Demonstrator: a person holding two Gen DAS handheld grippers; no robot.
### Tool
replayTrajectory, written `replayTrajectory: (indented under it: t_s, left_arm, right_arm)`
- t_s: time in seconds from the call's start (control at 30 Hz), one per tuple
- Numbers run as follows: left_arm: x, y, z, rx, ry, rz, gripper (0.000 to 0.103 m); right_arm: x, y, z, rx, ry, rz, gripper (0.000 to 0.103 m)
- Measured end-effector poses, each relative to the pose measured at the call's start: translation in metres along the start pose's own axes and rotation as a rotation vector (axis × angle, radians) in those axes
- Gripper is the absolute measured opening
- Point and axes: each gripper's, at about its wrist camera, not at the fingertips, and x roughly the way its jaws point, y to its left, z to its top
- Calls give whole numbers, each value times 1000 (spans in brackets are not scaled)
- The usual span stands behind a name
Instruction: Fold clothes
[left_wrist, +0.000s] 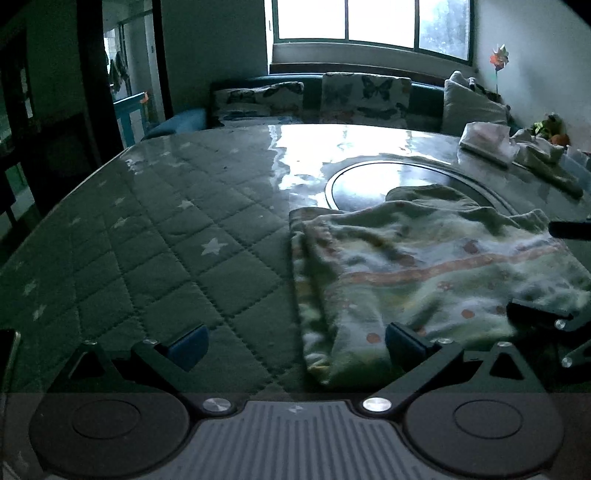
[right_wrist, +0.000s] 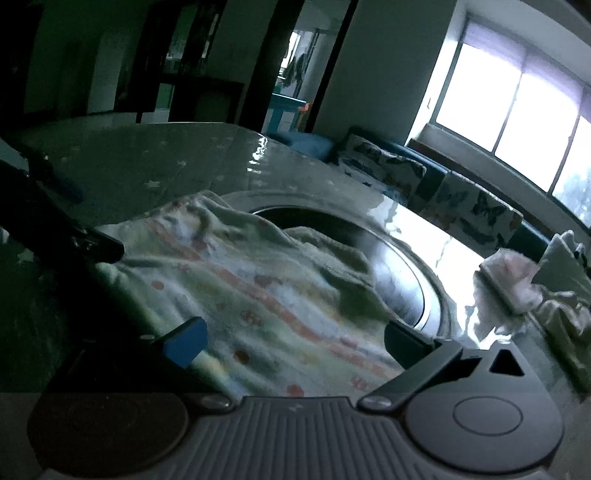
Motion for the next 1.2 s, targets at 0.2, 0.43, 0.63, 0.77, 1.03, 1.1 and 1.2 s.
replayTrajectory:
  t_s: [0.2, 0.43, 0.63, 0.77, 1.03, 1.1, 1.2]
  left_arm:
    - [0, 5, 0, -22, 12, -7, 103]
    - [-8, 12, 4, -71, -12, -2, 103]
    - [3, 17, 1, -40, 31, 24, 103]
    - [5, 15, 2, -8, 29, 26, 103]
    - [7, 19, 5, -34, 53, 15, 103]
    - [7, 17, 6, -23, 51, 20, 103]
    - [6, 19, 9, -16, 44, 37, 103]
  right_arm:
    - [-4, -12, -2, 52, -1, -14, 103]
    - [-4, -22, -7, 80, 5, -38, 103]
    - [1, -29, -11, 105, 33, -61, 103]
    - [-3, -33, -12, 109, 11, -97, 103]
    - [1, -62, -13, 167, 53, -143, 103]
    - [3, -69, -11, 181, 43, -136, 103]
    - [10, -83, -6, 250, 33, -74, 101]
